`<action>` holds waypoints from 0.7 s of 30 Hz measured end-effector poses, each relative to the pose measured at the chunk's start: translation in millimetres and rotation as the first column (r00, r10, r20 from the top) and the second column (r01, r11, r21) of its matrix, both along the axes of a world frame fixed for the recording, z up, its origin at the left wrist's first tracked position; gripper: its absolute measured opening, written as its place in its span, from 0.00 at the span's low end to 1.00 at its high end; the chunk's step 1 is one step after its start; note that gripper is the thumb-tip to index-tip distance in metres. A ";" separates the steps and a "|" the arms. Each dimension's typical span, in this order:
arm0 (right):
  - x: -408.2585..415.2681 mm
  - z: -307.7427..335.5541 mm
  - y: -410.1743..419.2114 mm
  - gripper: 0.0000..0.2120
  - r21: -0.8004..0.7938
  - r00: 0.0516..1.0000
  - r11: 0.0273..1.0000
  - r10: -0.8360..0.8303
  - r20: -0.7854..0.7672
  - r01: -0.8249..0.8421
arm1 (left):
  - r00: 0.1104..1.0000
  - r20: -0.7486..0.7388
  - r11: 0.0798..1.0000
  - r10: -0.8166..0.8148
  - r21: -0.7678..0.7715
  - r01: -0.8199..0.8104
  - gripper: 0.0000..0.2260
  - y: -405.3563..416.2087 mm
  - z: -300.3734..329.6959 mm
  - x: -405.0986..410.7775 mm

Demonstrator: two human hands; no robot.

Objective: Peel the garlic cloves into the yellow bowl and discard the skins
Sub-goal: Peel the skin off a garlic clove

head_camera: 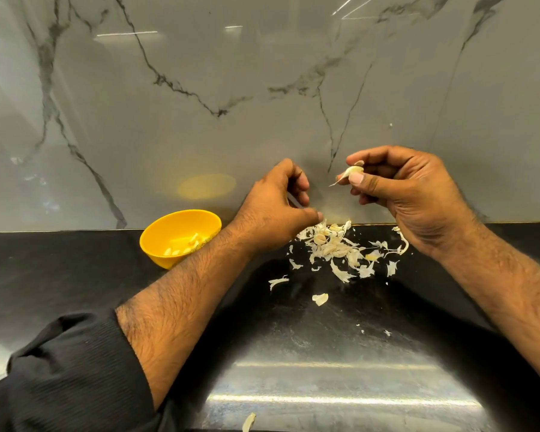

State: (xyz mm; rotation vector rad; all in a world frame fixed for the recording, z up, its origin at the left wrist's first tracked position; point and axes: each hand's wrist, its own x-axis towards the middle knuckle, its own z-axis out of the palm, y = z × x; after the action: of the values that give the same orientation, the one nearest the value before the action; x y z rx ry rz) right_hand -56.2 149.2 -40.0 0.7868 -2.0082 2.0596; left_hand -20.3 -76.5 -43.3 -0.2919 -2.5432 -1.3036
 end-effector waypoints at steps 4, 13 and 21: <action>-1.2 -0.9 0.0 0.15 0.044 1.000 0.999 -0.026 -0.001 0.026 | 0.997 -0.076 0.999 0.022 0.028 -0.020 0.10 1.2 0.7 -2.2; -2.7 -1.8 0.9 0.14 0.067 0.999 0.997 -0.043 0.034 0.040 | 0.988 0.030 0.983 -0.153 0.105 0.150 0.13 -0.9 7.8 0.2; -0.2 -4.2 -3.2 0.11 0.206 0.999 0.978 -0.042 -0.014 0.044 | 0.960 0.069 0.923 -0.272 0.301 0.240 0.15 -1.2 2.4 -0.6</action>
State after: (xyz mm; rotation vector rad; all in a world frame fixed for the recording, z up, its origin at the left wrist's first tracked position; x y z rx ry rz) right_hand -56.5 146.0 -44.1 0.7775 -2.2387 1.8413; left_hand -20.9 -77.7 -40.9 -0.5184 -2.4136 -1.8137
